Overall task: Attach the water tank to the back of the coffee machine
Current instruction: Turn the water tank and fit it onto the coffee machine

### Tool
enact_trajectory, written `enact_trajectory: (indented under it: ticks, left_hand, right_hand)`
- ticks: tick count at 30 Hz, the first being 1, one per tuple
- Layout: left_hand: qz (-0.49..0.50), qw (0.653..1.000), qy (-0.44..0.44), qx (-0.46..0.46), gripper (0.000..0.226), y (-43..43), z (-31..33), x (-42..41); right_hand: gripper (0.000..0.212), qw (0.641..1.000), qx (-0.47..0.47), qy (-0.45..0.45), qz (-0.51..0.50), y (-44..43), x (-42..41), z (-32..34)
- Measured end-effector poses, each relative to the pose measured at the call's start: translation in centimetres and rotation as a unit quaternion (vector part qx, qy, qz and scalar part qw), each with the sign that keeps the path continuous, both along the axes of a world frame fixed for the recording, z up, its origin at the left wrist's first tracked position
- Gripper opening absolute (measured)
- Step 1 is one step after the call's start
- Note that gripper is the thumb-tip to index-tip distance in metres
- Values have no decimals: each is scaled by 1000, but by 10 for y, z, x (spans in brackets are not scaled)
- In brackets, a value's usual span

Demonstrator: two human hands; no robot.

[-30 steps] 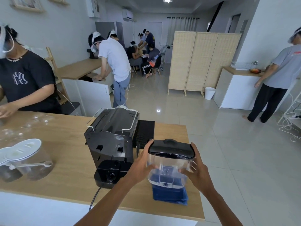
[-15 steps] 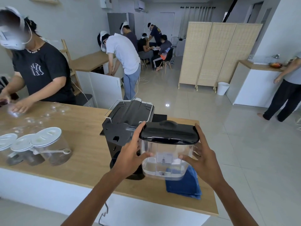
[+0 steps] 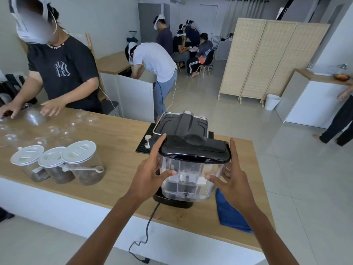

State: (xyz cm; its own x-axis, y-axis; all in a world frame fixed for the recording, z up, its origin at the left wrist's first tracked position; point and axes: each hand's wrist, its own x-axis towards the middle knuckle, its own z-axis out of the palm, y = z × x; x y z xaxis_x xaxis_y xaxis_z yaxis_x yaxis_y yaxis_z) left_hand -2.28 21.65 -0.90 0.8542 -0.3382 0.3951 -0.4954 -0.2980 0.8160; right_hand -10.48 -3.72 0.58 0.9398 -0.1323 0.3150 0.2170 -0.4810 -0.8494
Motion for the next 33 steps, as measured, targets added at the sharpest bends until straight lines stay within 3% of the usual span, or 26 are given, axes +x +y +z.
enact_trajectory:
  ticks: [12,33]
  left_hand:
    - [-16,1000,15,-22,102,27,-27,41]
    - [-6,999,0,-33,92,31,-62,59]
  right_hand:
    - [111,998,11,28,-61,53,26,-23]
    - [107,993,-10,15,-118,72,40,-52]
